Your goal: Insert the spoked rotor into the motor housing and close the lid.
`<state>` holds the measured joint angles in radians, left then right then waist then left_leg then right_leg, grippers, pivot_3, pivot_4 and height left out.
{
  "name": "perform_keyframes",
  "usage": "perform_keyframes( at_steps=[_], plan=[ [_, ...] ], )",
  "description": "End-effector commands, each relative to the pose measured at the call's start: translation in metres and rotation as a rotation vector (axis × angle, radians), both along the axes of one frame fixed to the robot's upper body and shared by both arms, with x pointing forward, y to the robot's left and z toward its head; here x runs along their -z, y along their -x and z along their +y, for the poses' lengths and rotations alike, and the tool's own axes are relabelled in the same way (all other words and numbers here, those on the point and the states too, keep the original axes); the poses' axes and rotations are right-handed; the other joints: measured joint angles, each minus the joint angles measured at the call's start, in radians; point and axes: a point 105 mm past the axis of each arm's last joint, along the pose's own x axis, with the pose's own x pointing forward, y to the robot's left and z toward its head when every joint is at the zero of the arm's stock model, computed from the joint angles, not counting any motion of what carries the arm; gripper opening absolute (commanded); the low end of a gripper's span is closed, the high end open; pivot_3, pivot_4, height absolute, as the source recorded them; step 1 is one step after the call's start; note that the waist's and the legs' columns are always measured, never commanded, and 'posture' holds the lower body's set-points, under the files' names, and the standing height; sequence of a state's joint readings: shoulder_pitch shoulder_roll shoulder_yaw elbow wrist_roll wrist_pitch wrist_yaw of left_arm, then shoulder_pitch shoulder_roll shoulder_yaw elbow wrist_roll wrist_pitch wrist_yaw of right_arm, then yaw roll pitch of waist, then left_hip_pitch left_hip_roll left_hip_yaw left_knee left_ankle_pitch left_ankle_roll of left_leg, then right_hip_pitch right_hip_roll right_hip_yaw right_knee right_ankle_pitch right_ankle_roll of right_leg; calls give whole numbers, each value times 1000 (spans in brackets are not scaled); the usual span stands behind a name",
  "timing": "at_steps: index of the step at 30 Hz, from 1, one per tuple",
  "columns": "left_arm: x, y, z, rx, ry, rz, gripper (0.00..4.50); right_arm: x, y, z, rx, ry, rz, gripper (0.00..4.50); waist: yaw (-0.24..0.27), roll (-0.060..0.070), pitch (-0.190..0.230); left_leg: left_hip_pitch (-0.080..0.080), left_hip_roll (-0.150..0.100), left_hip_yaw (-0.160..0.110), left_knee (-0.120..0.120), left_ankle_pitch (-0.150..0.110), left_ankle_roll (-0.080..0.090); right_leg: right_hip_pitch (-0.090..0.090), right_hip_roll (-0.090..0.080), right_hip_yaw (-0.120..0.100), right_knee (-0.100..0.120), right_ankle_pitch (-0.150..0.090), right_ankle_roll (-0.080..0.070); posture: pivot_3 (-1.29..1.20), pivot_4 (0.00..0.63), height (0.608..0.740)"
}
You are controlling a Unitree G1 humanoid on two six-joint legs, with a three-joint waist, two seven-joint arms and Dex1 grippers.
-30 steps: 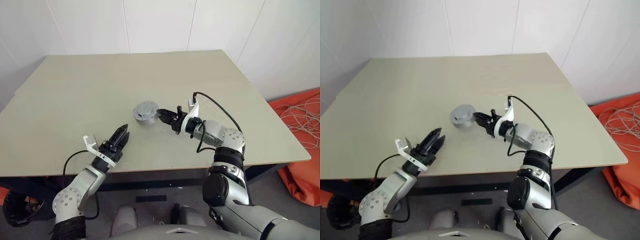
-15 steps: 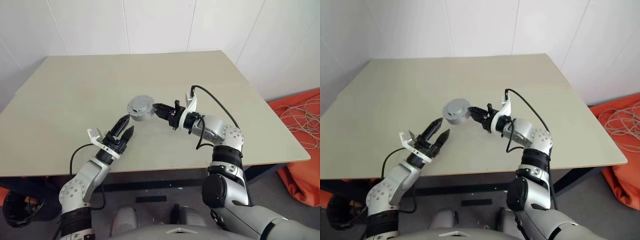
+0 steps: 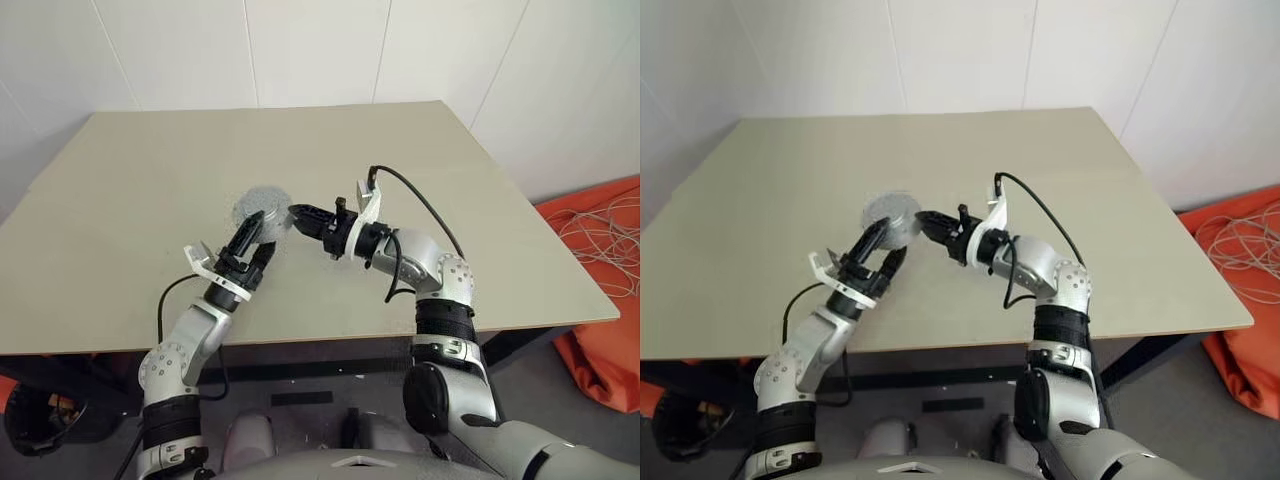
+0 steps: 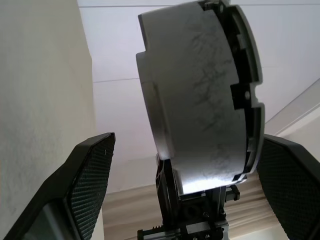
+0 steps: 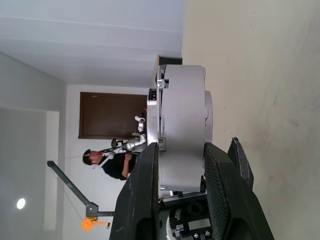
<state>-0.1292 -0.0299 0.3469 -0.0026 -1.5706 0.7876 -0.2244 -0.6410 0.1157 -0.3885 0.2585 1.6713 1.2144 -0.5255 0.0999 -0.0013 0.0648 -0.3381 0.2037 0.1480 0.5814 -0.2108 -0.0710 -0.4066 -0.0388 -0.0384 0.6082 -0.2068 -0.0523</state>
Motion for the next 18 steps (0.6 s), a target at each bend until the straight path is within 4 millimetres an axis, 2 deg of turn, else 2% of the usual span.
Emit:
perform_keyframes(
  at_steps=[1,14,18],
  plan=[
    [-18,-1,0,-6,25,-78,4500,-31,5,2,-18,-87,-95,1039,0,0,0,0,0,0,0,0,0,0,0,0,0,0,0,0,0,740],
    [-14,-6,13,-110,19,-45,4500,-29,7,1,-25,-80,-83,1039,0,-1,-1,-1,0,0,1,0,0,0,-1,0,0,1,1,0,0,740],
    [-12,-6,11,-94,12,-29,3619,-29,7,2,-30,-80,-83,1039,0,-1,-1,-1,0,0,1,0,0,0,-1,0,0,1,1,0,0,740]
  ],
)
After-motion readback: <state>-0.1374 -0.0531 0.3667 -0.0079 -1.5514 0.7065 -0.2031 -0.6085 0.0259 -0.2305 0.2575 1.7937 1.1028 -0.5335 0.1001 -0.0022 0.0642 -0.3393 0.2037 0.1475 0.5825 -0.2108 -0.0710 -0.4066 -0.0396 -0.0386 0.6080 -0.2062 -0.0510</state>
